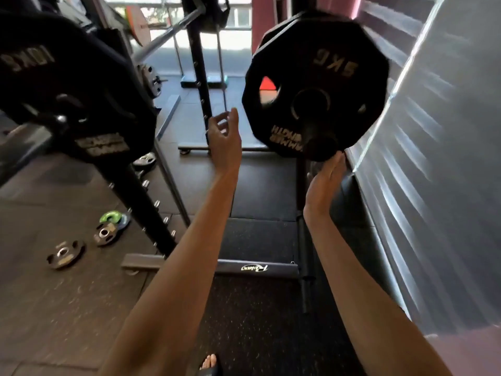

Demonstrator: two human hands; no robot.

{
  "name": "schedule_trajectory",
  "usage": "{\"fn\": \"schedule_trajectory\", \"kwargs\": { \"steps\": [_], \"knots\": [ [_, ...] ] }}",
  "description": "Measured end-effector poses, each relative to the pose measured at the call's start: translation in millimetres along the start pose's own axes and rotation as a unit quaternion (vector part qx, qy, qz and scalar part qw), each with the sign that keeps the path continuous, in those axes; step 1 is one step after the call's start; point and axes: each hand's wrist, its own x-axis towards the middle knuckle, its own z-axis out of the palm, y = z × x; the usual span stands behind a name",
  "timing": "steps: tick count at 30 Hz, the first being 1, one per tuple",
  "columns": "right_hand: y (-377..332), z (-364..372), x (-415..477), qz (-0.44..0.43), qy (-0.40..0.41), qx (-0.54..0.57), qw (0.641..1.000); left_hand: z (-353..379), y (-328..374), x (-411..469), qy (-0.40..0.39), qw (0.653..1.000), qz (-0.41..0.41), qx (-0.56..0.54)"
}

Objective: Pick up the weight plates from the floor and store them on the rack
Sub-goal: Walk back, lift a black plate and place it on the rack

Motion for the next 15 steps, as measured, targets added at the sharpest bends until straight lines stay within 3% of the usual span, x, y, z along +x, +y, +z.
{"fn": "schedule_trajectory", "kwargs": {
  "steps": [4, 8, 12, 15],
  "knots": [
    [77, 17, -51, 0.109, -0.073, -0.076, 0.988, -72, -64, -12, 0.027, 0.993, -0.076, 0.083],
    [153, 56, -110, 0.189, -0.197, -0.173, 0.946, -174, -121, -35, 0.072, 0.969, -0.177, 0.155],
    [263, 102, -168, 0.204, -0.331, -0.291, 0.874, -300, -187, -58, 0.155, 0.92, -0.286, 0.22],
    [327, 137, -232, 0.209, -0.457, -0.365, 0.784, -384, -206, -87, 0.212, 0.884, -0.344, 0.236]
  ]
}}
